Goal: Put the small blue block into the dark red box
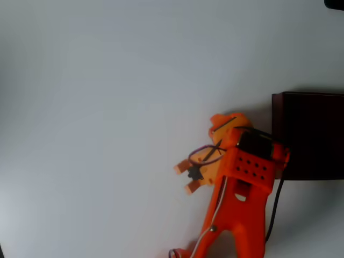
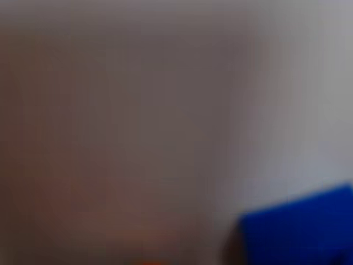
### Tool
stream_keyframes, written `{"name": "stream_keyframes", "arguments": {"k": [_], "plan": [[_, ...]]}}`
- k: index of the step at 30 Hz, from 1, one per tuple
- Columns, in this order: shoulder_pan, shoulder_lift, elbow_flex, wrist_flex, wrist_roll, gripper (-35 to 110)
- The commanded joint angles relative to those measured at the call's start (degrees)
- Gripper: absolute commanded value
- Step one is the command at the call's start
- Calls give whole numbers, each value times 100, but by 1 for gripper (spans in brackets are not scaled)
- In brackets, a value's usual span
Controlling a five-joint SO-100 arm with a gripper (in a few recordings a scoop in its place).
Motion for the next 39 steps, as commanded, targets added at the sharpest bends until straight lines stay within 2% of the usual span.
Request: {"name": "stream_keyframes", "arguments": {"k": [1, 10, 20, 26, 33, 39], "plan": [[70, 105, -167, -26, -62, 26], [18, -44, -264, -202, 35, 18], [0, -185, -343, -396, 545, 2], [123, -44, -299, -413, 800, 0], [404, 1512, -202, -18, 1521, 0], [1151, 3437, -220, 457, 2505, 0]]}}
